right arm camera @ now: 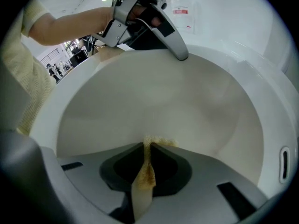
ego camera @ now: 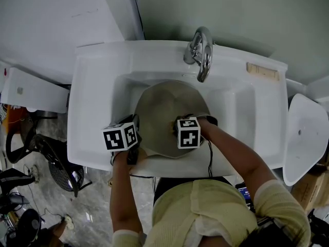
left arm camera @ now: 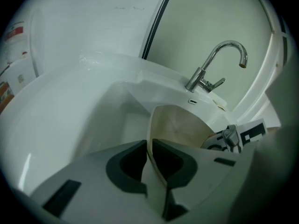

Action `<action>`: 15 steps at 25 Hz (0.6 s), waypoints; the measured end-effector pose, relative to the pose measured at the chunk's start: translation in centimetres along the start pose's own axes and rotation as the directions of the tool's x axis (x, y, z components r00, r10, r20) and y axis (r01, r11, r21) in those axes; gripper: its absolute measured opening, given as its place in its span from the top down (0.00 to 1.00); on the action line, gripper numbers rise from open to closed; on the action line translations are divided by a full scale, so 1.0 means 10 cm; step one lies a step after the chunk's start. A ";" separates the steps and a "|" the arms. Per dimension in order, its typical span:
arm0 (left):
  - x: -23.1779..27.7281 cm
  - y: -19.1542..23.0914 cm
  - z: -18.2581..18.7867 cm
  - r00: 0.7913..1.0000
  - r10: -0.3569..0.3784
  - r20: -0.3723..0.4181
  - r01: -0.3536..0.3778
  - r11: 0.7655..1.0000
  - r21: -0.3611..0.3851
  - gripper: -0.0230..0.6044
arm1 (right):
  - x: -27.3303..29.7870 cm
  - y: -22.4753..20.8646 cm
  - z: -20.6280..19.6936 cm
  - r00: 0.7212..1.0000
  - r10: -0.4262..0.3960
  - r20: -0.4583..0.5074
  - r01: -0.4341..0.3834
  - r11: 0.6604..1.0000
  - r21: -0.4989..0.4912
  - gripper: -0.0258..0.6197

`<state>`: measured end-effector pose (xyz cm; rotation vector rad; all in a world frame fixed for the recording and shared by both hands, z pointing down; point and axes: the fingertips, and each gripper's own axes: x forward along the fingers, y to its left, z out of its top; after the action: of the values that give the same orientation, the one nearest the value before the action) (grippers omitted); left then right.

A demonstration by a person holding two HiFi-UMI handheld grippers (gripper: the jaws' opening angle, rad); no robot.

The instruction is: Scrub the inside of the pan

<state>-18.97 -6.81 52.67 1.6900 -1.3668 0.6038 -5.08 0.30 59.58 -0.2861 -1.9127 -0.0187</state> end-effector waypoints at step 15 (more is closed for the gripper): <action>-0.01 0.00 0.00 1.000 -0.001 0.001 0.001 1.000 0.004 0.82 | -0.01 -0.40 -0.19 0.989 -0.114 -0.096 0.125 0.985 0.116 0.87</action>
<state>-18.99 -6.75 52.58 1.6940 -1.3666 0.6056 -4.08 -3.87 60.65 -0.0862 -1.8312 0.0054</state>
